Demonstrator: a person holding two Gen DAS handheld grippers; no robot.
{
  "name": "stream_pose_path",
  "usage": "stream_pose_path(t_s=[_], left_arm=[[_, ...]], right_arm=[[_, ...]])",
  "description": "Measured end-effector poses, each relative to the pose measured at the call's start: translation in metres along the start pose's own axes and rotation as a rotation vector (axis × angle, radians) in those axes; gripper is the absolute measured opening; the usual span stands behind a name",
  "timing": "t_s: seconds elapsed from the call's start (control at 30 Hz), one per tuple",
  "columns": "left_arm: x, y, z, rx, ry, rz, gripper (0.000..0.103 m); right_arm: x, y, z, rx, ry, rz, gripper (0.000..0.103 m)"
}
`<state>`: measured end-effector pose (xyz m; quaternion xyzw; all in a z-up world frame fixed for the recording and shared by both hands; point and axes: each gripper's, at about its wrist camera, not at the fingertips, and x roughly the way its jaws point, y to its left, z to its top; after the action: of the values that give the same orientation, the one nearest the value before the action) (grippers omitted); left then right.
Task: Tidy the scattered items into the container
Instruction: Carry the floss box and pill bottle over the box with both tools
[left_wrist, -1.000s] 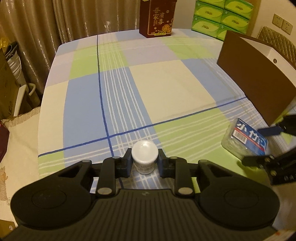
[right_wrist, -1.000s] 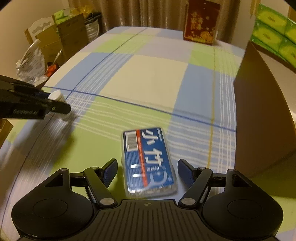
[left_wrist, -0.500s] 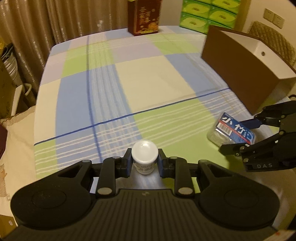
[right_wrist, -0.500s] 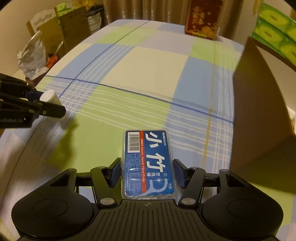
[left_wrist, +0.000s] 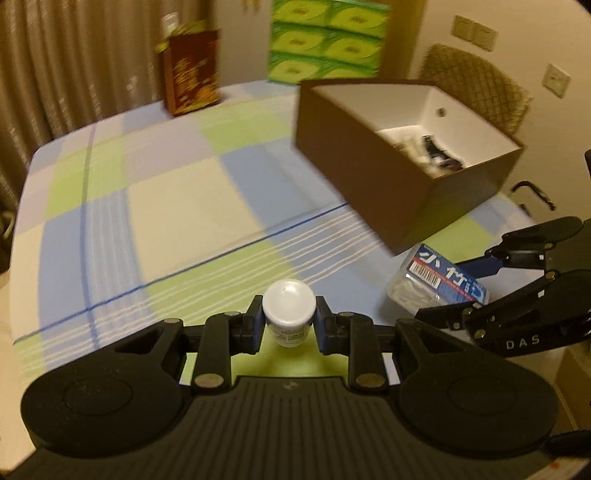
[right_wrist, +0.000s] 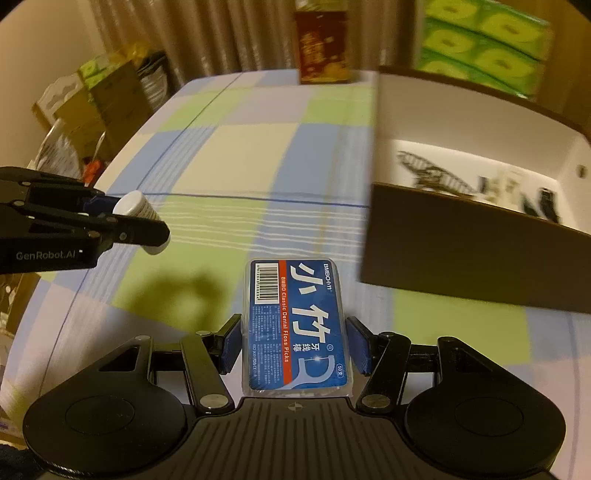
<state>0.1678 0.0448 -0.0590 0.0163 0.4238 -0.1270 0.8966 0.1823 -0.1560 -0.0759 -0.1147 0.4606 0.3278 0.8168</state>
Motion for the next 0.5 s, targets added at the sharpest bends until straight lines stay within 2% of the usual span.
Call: stream_pose_path(t_s=[0.23, 0.4, 0.5], left_arm=[[-0.001, -0.052, 0.035, 0.061, -0.050, -0.064, 0.023], [0.002, -0.083, 0.066, 0.083, -0.094, -0.097, 0.023], [0.011, -0.100, 0.086, 0.102, -0.113, -0.087, 0.023]], right_arm=[[-0.048, -0.050, -0.008, 0.071, -0.044, -0.039, 0.056], [-0.085, -0.097, 0.001, 0.113, -0.101, -0.066, 0.056], [-0.105, -0.125, 0.011, 0.121, -0.146, -0.090, 0.056]])
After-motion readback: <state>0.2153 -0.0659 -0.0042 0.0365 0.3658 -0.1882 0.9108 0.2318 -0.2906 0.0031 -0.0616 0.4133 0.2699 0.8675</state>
